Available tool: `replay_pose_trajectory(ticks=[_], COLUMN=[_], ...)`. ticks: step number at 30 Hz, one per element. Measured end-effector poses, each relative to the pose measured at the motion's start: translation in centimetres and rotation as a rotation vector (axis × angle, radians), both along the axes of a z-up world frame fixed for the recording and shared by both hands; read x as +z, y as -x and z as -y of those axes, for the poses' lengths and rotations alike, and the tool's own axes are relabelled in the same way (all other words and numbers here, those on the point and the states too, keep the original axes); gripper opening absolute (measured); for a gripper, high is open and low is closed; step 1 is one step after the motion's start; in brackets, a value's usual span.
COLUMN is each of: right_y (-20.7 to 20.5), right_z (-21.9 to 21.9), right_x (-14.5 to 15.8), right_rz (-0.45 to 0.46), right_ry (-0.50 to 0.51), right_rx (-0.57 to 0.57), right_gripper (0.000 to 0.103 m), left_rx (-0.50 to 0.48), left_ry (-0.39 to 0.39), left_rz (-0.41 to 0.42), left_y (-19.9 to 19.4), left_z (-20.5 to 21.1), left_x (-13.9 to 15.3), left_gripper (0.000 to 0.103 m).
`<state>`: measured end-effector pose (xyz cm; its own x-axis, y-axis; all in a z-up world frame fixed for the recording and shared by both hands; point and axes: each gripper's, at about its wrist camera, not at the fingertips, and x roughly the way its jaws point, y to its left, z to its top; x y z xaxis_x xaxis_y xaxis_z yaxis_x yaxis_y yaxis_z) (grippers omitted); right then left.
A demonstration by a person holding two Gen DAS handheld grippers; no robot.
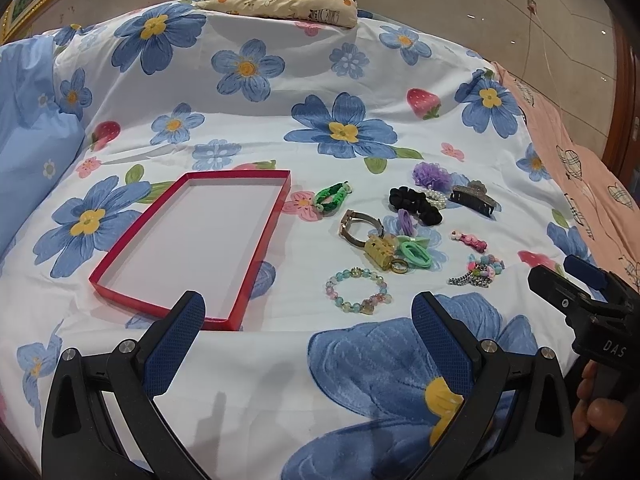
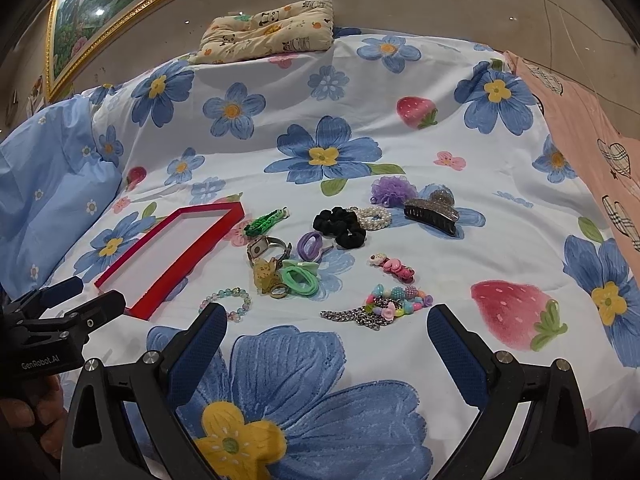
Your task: Organize jewelry
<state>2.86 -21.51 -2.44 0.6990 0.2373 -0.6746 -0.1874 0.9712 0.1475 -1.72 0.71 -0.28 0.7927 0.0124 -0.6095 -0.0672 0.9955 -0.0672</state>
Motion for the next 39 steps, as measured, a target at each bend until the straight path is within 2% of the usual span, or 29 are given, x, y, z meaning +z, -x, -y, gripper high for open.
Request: replay_pose_trajectory(ticks=[12, 24, 32, 36, 39], right_y=[-0.3, -2.4, -5.4, -7.5, -9.2], right_z=[-0.1, 0.6, 0.8, 0.8, 1.1], right_x=[-0.1, -1.0, -1.8, -2.0, -2.4], right_rz=[-0.009, -0.054, -0.121, -0.141, -0.167], right_ry=[-0.007, -0.038, -0.09, -0.099, -0.122], right_rx=[0.004, 0.007, 0.012, 0.012, 0.009], right_gripper=[0.101, 0.101, 0.1, 0.093, 0.089], left_rx=[-0.009, -0.042, -0.084, -0.098, -0.108], left_ry=[0.001, 0.039, 0.042, 0.055, 0.038], left_rz=[-0.017, -0.07, -0.121, -0.157, -0.174], left_y=[-0.8, -3.9, -7.6, -10.6, -12.9], left_z=[-0.1, -1.0, -1.4, -1.8, -1.7], left_x=[-0.3, -1.0, -0.8, -0.8, -0.8], left_gripper=[0.103, 0.103, 0.103, 0.103, 0.102])
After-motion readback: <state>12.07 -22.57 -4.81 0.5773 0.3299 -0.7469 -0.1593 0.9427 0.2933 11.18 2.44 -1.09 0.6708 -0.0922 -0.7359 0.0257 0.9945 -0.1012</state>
